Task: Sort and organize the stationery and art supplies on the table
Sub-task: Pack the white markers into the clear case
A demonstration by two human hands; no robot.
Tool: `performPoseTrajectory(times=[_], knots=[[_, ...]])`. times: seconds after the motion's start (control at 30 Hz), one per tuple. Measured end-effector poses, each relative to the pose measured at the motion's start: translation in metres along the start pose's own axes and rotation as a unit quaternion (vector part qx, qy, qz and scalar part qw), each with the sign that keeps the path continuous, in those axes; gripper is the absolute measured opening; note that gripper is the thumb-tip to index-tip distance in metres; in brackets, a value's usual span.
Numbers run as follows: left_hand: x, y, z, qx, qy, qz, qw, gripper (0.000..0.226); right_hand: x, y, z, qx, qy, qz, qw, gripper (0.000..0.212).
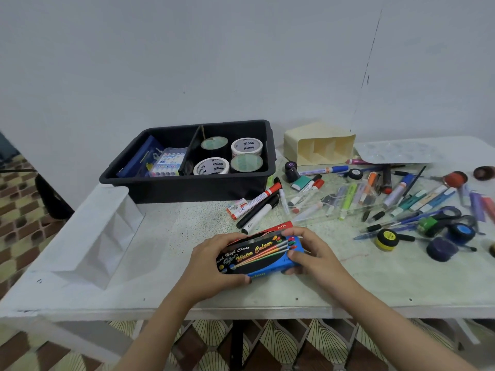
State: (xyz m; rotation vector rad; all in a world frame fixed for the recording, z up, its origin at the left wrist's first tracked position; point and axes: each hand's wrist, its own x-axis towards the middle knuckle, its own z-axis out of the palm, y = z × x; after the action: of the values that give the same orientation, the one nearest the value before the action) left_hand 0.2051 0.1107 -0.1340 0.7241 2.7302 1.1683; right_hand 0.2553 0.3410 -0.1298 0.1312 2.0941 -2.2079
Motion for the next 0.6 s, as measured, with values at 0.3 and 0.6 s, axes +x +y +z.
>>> performPoseTrajectory(times=[0.3, 0.6], knots=[[0.017, 0.028, -0.011, -0.154, -0.104, -0.097, 0.978, 0.034, 0.013, -0.013, -0.030, 0.076, -0.031, 0.023, 0.996, 0.033], [0.020, 0.040, -0.006, -0.303, -0.056, -0.209, 0.928, 0.030, 0.033, -0.015, -0.038, 0.144, -0.047, -0.012, 0.988, 0.028]])
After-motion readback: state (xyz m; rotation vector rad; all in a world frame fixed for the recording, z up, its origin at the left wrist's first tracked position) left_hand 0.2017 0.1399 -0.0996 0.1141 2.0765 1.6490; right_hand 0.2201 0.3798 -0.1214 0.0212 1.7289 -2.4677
